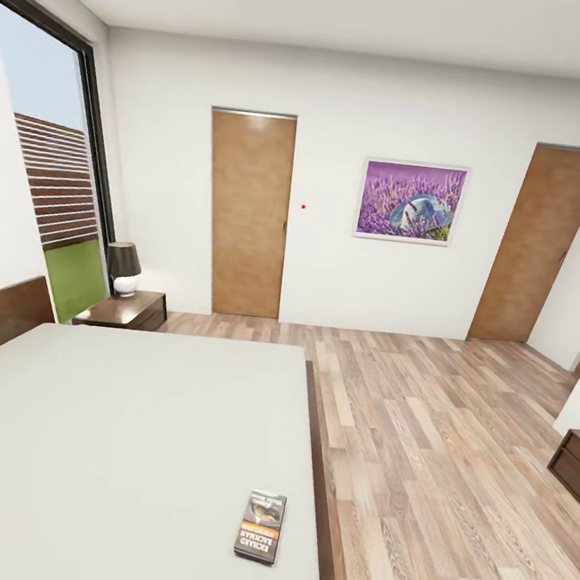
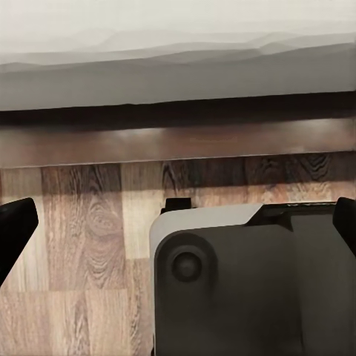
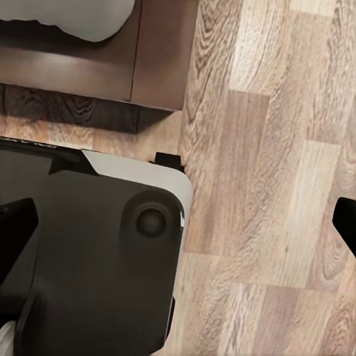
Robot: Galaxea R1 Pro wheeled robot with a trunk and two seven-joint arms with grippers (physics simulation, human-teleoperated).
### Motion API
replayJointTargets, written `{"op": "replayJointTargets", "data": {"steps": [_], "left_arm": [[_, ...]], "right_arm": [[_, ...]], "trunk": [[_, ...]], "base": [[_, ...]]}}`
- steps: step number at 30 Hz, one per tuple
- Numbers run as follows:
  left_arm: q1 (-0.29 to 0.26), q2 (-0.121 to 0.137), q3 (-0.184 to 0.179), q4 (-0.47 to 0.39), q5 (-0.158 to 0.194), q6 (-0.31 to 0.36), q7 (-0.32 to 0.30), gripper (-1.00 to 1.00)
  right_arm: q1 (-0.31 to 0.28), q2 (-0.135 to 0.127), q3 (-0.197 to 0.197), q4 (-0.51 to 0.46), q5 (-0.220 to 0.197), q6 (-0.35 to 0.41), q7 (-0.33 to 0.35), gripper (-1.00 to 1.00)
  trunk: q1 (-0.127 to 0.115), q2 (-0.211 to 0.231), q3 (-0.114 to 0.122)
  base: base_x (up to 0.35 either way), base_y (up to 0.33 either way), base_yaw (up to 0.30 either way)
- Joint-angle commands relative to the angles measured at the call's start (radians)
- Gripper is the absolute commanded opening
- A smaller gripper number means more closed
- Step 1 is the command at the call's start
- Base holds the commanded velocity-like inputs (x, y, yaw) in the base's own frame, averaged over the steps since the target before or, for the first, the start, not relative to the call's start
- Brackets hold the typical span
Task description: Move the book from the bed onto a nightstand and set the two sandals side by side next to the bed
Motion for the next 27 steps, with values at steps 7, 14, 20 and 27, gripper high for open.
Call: {"op": "replayJointTargets", "data": {"steps": [7,14,20,27], "left_arm": [[0.0,0.001,-0.008,-0.001,0.009,-0.002,0.004,1.0],[-0.009,-0.013,-0.006,-0.009,0.009,0.014,0.001,1.0],[-0.029,-0.06,-0.008,-0.056,0.01,0.113,0.001,1.0],[-0.064,-0.077,-0.009,-0.325,0.01,0.369,0.005,1.0]], "right_arm": [[-0.001,-0.002,0.007,0.002,-0.011,-0.001,0.001,1.0],[-0.001,-0.004,0.006,-0.003,-0.012,-0.002,0.001,1.0],[-0.001,-0.005,0.006,-0.006,-0.014,-0.004,0.0,1.0],[-0.001,-0.005,0.004,-0.007,-0.018,-0.007,0.0,1.0]], "trunk": [[0.0,-0.001,0.0],[0.0,-0.001,0.0],[0.0,-0.001,0.0],[0.0,-0.001,0.0]], "base": [[0.0,0.0,0.0],[0.0,0.0,0.0],[0.0,0.0,0.0],[0.0,0.0,0.0]]}}
